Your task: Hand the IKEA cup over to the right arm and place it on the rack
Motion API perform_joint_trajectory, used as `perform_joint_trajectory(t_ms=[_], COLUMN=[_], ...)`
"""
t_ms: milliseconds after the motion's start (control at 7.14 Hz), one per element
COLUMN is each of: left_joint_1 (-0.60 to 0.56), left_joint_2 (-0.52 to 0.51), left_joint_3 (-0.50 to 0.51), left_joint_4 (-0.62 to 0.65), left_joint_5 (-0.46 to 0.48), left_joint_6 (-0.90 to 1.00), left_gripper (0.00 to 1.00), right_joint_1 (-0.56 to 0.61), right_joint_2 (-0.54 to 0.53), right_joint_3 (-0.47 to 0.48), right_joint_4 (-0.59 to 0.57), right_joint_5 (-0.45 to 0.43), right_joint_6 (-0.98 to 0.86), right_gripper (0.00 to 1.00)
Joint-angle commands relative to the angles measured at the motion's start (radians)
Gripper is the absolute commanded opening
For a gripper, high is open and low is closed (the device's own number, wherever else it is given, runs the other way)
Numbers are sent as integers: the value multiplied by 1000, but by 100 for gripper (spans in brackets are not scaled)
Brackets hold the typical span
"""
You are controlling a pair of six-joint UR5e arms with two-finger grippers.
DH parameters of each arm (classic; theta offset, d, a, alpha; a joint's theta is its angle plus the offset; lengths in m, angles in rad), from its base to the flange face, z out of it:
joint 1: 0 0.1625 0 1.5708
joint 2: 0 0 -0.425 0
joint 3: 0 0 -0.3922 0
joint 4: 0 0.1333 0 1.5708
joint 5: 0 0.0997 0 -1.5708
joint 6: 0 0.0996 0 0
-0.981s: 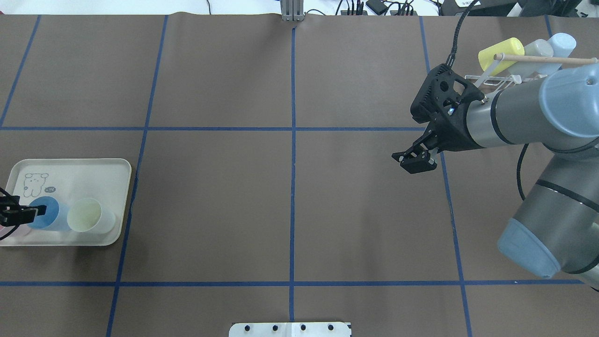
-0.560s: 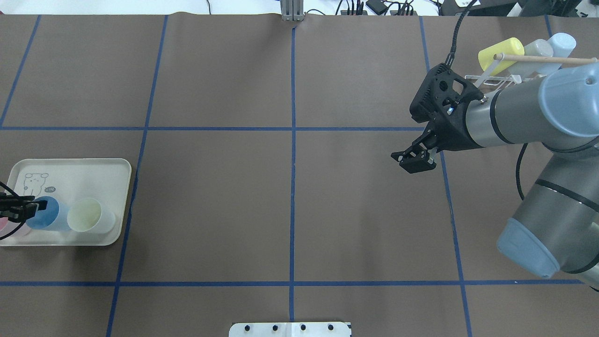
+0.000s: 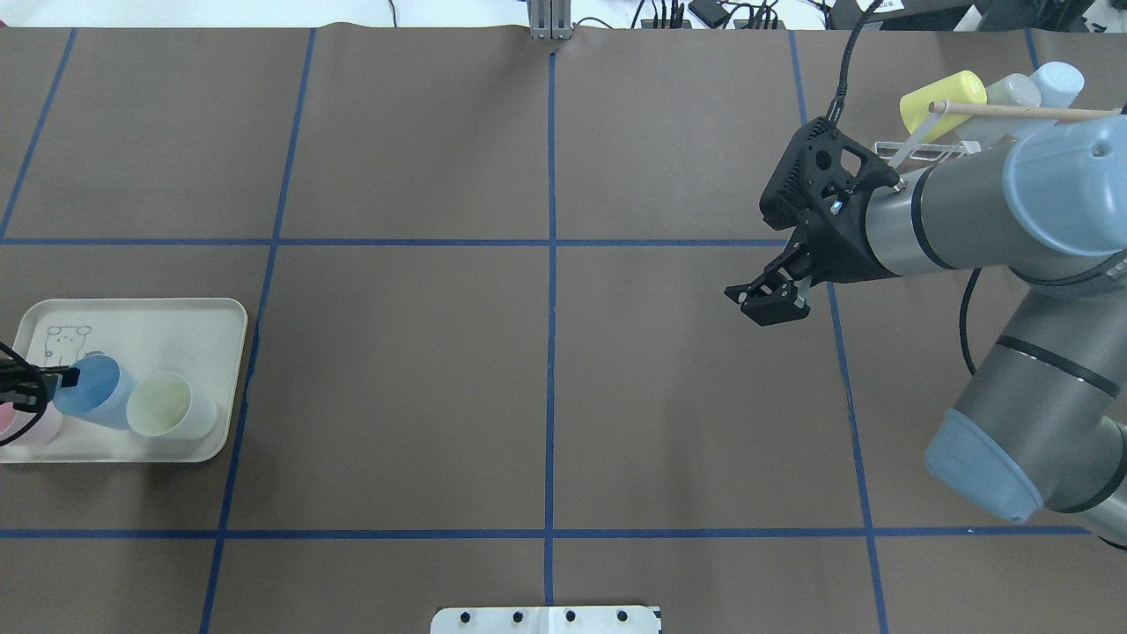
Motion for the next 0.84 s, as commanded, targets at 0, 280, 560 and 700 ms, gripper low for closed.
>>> perform_joint_trajectory(t_ms=[0, 280, 560, 700], left_joint_1=[-119, -134, -141, -138], left_joint_2=[-4, -5, -59, -140], left_joint_3=[-46, -150, -247, -266], left_joint_4=[11, 12, 2, 0], left_joint_5=[-5, -19, -122, -155], left_joint_6=[37, 19, -318, -463], left_gripper=[0, 0, 0, 0], right_joint_1=[-34, -83, -122, -142], right_joint_2=[49, 104, 107, 107], right_joint_3=[-20, -26, -67, -116], right_joint_4=[9, 14, 128, 236], right_joint_5=[6, 0, -3, -26], right_joint_6=[0, 0, 0, 0], right_gripper=[100, 100, 100, 100])
